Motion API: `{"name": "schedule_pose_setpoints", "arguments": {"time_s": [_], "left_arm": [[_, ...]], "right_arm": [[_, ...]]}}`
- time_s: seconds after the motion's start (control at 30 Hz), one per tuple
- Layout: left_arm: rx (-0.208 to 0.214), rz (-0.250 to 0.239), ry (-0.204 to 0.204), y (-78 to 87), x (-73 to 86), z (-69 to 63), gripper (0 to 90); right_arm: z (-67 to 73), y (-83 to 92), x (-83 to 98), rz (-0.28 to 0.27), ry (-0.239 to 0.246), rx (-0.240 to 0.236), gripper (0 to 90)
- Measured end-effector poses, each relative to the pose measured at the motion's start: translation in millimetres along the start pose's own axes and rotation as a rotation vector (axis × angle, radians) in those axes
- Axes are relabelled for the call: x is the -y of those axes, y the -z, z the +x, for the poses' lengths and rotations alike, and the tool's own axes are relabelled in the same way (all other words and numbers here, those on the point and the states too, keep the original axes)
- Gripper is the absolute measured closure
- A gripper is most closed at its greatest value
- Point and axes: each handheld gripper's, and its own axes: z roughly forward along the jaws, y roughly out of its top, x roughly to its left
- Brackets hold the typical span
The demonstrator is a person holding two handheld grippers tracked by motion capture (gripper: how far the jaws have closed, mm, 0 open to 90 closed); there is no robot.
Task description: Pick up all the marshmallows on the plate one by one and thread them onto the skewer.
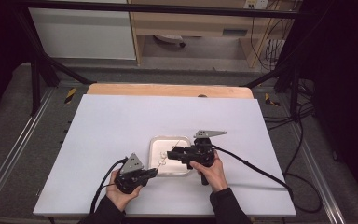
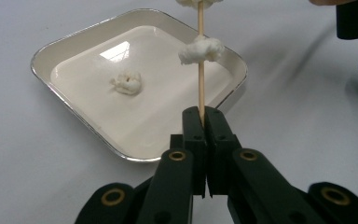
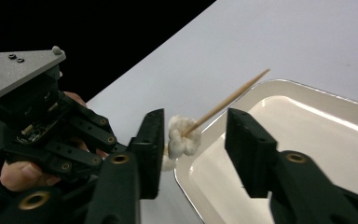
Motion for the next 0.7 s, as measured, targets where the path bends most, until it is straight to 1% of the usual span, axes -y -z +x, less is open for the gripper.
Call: {"name": "schedule_pose_setpoints", "arguments": {"time_s": [0.03,0.13,0.17,0.2,0.23,0.27,0.33,0.37,0.4,0.43,0.47,0.53,0.7], "left_arm": [[0.0,0.0,0.0,0.0,0.0,0.0,88.4],[-0.005,-0.004,0.009,2.3,0.1,2.6,88.4],[-0.005,-0.004,0.009,2.3,0.1,2.6,88.4],[-0.005,-0.004,0.008,3.4,0.1,3.9,88.4],[-0.005,-0.004,0.008,3.4,0.1,3.9,88.4],[-0.006,-0.004,0.008,4.3,-0.1,4.6,88.4],[-0.008,-0.001,0.006,5.1,-0.1,5.2,88.4],[-0.008,-0.001,0.006,5.1,-0.1,5.2,88.4],[-0.008,0.002,0.003,5.4,0.0,5.6,88.4],[-0.008,0.002,0.003,5.4,0.0,5.6,88.4],[-0.007,0.005,0.001,5.6,0.0,5.8,88.4],[-0.007,0.011,-0.003,6.3,0.0,6.5,88.4],[-0.009,0.014,-0.001,8.2,0.0,8.7,88.3]], "right_arm": [[0.4,2.2,-0.9,0.001,0.016,0.01,52.0],[1.8,8.7,-3.2,0.01,0.06,0.064,39.6],[1.8,8.7,-3.2,0.01,0.06,0.064,39.6],[1.9,12.2,-3.9,0.014,0.09,0.091,32.3],[1.9,12.2,-3.9,0.014,0.09,0.091,32.3],[0.8,15.2,-3.4,0.025,0.11,0.115,26.4],[-0.7,17.7,-2.0,0.034,0.126,0.146,21.2],[-0.7,17.7,-2.0,0.034,0.126,0.146,21.2],[-2.9,19.7,-0.3,0.047,0.142,0.166,17.7],[-2.9,19.7,-0.3,0.047,0.142,0.166,17.7],[-4.5,21.0,2.0,0.059,0.158,0.186,14.9],[-5.7,21.8,4.3,0.067,0.167,0.203,12.6],[-7.5,22.5,7.7,0.093,0.174,0.215,9.1]]}}
